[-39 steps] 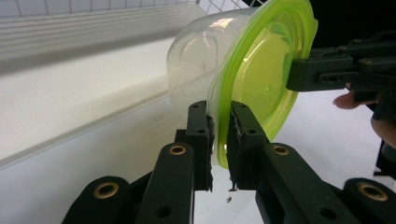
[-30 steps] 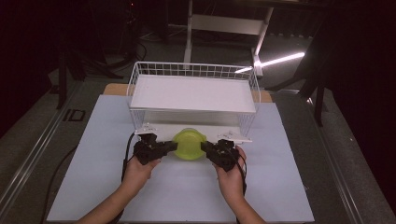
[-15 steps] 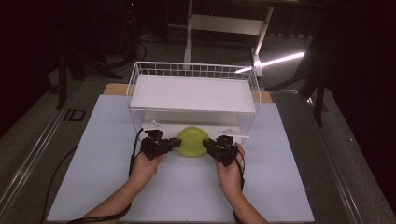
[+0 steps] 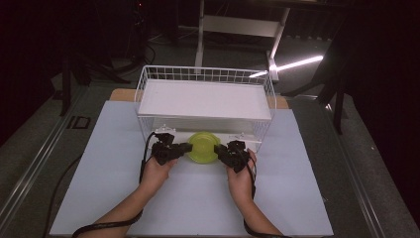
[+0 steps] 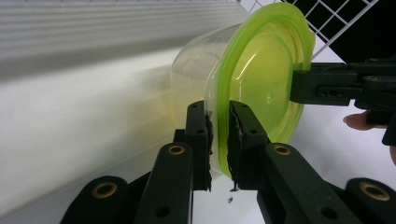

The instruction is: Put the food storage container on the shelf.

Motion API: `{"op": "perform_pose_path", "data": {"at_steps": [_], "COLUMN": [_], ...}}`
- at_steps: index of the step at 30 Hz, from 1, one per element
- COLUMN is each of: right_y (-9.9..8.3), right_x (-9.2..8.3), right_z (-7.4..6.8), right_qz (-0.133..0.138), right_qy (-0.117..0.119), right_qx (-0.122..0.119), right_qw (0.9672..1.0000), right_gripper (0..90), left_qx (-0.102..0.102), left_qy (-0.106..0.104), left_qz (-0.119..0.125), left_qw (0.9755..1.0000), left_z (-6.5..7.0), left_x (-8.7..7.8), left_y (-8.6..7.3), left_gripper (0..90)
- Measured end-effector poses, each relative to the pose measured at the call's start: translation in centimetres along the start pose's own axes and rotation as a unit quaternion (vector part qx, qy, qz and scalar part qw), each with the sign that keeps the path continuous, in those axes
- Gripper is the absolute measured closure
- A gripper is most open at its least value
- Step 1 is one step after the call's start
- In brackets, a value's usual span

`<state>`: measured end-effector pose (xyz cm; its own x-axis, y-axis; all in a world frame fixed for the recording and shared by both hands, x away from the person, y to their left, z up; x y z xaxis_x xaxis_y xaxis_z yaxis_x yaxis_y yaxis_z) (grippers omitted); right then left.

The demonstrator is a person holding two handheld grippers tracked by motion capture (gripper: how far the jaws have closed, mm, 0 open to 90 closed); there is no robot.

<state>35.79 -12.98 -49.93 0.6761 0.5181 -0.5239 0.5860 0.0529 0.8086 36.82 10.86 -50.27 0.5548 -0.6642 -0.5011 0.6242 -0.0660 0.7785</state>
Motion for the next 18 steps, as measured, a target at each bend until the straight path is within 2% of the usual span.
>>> {"op": "perform_pose_path", "data": {"at_steps": [2, 5, 8, 12, 13, 16, 18], "right_y": [0.2, 0.6, 0.9, 1.1, 1.1, 1.2, 1.4], "right_x": [0.1, 0.3, 0.4, 0.5, 0.6, 0.8, 1.0], "right_z": [0.0, 0.0, 0.1, 0.2, 0.2, 0.2, 0.2], "right_qz": [0.003, 0.006, 0.009, 0.022, 0.025, 0.031, 0.035], "right_qy": [-0.002, -0.008, -0.011, -0.022, -0.027, -0.029, -0.035], "right_qx": [-0.002, 0.002, 0.004, -0.007, -0.013, -0.013, -0.017], "right_qw": [1.0, 0.9999, 0.9999, 0.9995, 0.9992, 0.999, 0.9986], "right_gripper": [75.4, 74.8, 74.4, 74.3, 74.0, 73.5, 72.3], "left_qx": [0.0, -0.01, -0.008, 0.011, 0.01, 0.009, 0.017], "left_qy": [0.001, -0.002, -0.001, 0.012, 0.014, 0.018, 0.025], "left_qz": [0.008, 0.015, 0.023, 0.038, 0.043, 0.052, 0.056], "left_qw": [1.0, 0.9998, 0.9997, 0.9991, 0.9989, 0.9984, 0.998], "left_z": [-0.1, -0.4, -0.4, -0.3, -0.3, -0.4, -0.6], "left_x": [0.1, 0.3, 0.4, 0.6, 0.6, 0.7, 0.9], "left_y": [0.2, 0.5, 0.7, 0.6, 0.6, 0.5, 0.6], "left_gripper": [79.3, 79.0, 78.4, 76.1, 75.5, 73.7, 72.6]}}
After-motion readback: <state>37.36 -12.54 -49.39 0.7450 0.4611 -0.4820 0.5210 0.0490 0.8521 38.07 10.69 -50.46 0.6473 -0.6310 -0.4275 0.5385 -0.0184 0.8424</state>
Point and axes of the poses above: each handheld gripper's, and its own axes: x roughly forward along the jaws, y roughly out of its top, z roughly to its right, the point moved 1 cm from there along x, roughly forward along the jaws, and after that the axes turned 3 degrees about z, right-handed, at the moved point
